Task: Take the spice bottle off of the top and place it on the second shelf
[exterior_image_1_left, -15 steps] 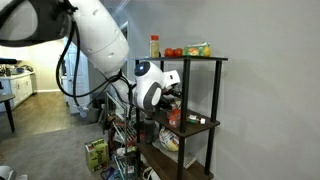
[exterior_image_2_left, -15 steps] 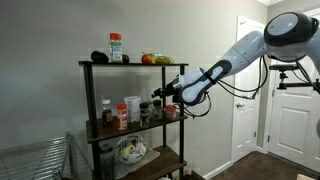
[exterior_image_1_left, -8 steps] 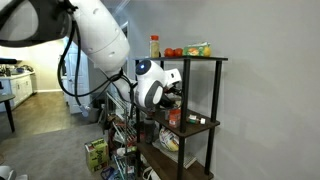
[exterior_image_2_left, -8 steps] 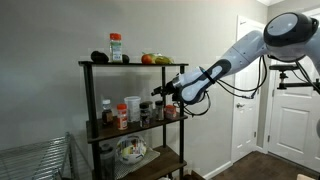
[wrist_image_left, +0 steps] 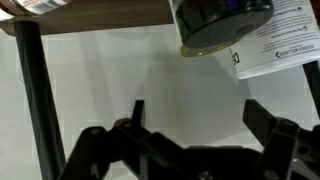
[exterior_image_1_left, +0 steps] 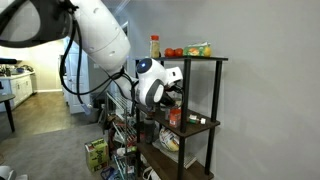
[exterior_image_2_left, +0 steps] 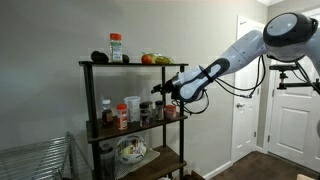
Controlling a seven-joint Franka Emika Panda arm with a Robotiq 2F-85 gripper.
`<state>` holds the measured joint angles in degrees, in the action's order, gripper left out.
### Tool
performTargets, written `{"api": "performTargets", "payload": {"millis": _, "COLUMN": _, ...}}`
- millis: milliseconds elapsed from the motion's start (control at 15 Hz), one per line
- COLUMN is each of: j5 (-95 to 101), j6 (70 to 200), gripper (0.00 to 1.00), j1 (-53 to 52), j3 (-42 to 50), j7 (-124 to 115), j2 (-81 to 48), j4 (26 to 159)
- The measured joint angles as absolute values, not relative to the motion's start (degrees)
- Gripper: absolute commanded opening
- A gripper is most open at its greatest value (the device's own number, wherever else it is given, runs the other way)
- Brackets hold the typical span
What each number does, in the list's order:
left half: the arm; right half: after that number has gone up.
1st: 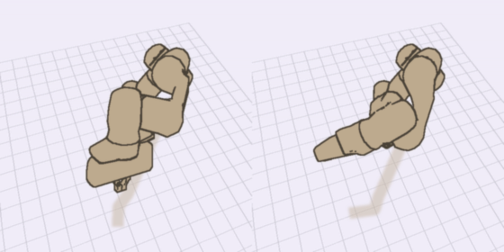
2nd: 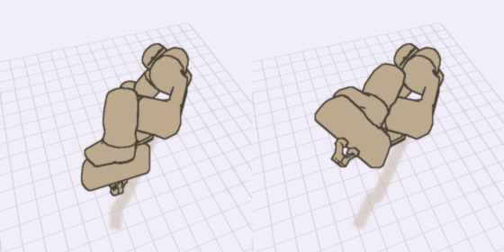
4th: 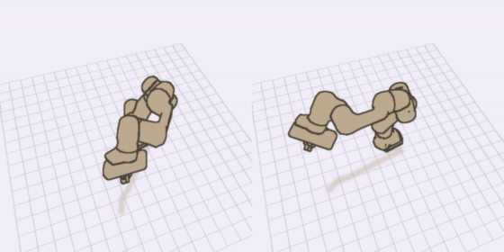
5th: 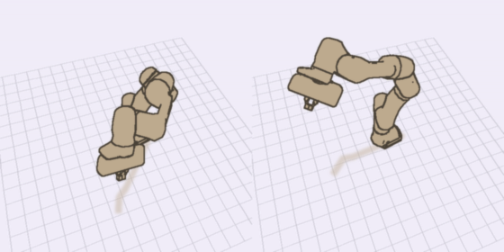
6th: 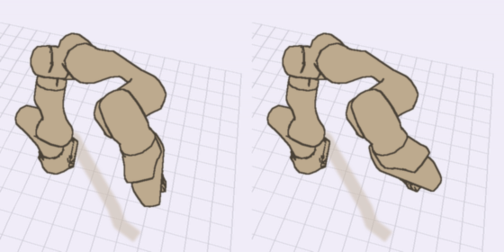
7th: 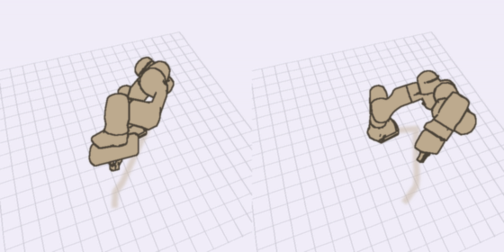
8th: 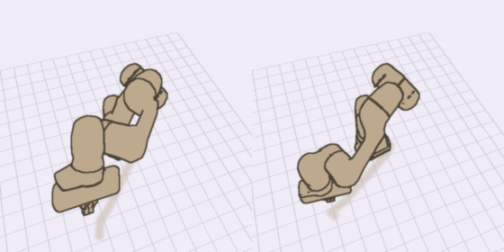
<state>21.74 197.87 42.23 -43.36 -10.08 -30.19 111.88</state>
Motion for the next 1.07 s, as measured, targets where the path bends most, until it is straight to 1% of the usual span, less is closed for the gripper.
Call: {"api": "performTargets", "payload": {"millis": 1067, "j5": 18.39, "j6": 197.89, "gripper": 1.0, "j1": 40.11, "j3": -42.05, "j7": -10.08, "j2": -30.19, "j4": 110.19}}
